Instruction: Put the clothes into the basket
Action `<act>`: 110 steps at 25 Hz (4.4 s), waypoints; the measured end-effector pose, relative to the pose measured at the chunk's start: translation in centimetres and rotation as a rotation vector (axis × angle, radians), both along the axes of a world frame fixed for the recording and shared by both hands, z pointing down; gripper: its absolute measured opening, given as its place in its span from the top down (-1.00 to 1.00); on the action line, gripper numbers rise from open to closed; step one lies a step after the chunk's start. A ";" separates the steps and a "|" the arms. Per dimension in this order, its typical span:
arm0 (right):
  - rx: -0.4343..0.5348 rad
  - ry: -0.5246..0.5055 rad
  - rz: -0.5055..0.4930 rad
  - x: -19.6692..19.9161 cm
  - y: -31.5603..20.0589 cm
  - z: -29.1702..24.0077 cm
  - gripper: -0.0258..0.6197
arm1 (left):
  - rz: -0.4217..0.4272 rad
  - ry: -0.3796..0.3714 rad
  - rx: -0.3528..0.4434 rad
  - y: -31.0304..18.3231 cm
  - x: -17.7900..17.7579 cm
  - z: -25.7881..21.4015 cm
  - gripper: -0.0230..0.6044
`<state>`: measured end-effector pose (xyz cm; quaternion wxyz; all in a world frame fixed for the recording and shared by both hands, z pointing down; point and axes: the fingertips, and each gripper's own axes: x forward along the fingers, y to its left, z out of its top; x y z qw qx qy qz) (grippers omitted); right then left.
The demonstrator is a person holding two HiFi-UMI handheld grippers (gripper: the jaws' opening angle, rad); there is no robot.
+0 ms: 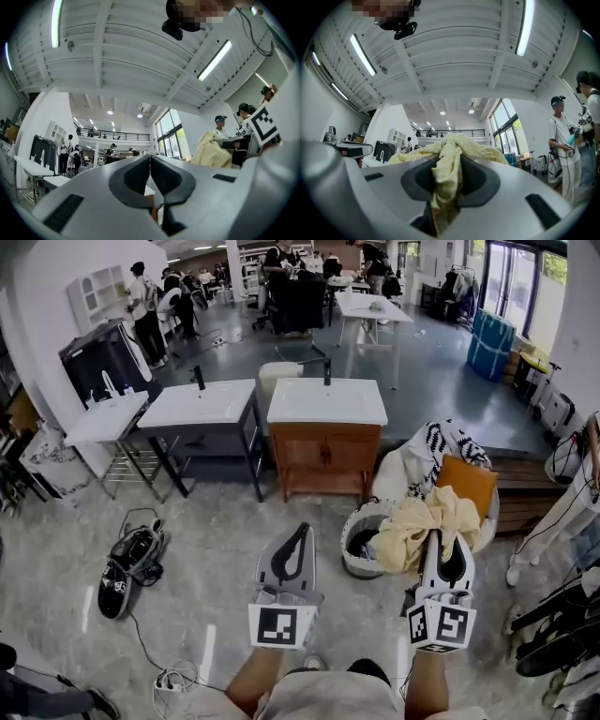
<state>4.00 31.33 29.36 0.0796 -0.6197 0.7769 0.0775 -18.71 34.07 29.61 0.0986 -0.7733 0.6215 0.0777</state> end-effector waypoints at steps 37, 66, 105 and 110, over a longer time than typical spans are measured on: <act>-0.062 -0.095 -0.099 13.6 -31.3 3.4 0.65 | -0.030 -0.028 -0.059 -30.4 14.5 1.5 0.90; -0.065 0.014 -0.076 6.7 -53.0 3.4 0.65 | 0.016 0.037 -0.042 -53.6 8.3 3.3 0.90; -0.441 0.094 -0.161 7.7 -59.6 21.3 0.65 | 0.066 0.082 -0.146 -59.1 11.8 12.6 0.91; -0.566 0.167 -0.206 6.8 -59.2 28.4 0.65 | 0.038 0.058 -0.189 -58.8 11.0 14.8 0.91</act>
